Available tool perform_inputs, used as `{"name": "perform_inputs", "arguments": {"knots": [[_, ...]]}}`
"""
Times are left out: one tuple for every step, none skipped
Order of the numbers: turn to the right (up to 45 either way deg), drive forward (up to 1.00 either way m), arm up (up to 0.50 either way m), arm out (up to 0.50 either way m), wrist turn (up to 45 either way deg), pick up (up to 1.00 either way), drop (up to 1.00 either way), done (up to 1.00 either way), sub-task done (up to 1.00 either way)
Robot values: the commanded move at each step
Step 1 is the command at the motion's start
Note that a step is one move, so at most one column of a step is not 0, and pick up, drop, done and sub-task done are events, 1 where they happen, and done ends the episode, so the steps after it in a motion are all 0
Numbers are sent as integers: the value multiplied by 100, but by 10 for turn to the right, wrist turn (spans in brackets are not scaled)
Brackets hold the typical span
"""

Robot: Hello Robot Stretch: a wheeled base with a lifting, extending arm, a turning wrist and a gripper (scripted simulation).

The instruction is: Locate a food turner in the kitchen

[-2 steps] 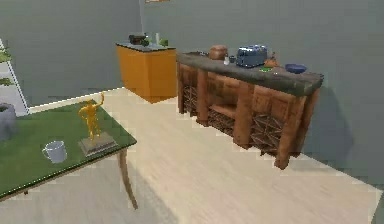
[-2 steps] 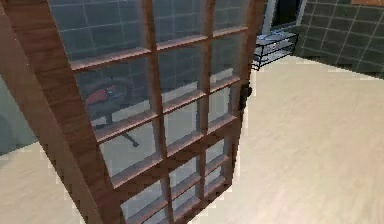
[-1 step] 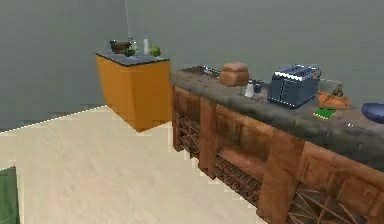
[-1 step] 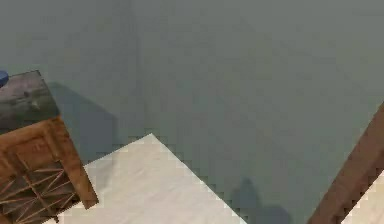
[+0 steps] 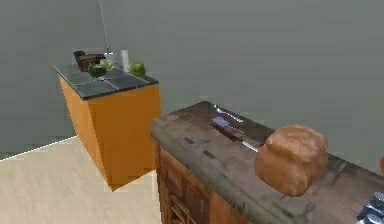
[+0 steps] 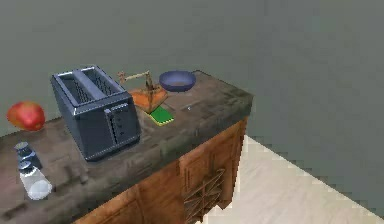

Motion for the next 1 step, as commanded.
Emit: {"name": "perform_inputs", "arguments": {"knots": [[180, 0, 0, 0, 0, 0, 0, 0, 0]]}}
